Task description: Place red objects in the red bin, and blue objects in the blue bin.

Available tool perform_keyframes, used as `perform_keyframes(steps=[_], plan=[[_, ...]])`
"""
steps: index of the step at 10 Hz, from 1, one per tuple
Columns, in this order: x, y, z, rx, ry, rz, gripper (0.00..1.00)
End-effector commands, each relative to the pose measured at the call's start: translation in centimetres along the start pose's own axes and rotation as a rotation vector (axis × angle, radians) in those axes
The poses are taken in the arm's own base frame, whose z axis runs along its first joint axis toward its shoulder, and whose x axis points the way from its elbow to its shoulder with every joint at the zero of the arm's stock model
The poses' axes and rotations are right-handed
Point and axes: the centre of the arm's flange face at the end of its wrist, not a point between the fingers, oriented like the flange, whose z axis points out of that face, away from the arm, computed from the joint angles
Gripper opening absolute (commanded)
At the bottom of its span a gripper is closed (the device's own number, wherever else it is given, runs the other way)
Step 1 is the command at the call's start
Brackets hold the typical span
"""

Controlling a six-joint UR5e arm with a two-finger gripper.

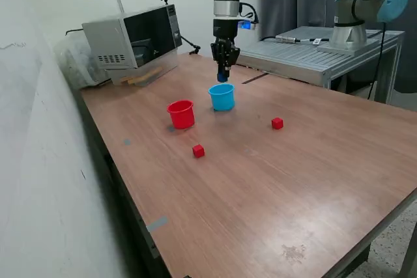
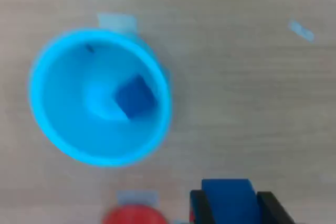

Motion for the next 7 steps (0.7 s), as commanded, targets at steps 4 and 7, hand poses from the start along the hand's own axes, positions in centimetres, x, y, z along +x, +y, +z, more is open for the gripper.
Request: perform_keyframes(steps=[4,7], plan=[[-3.7,-3.9,-0.1,0.046,-0.015,0.058,0.00],[-3.8,-3.8,0.9,0.057,-0.013,0.031,0.00]])
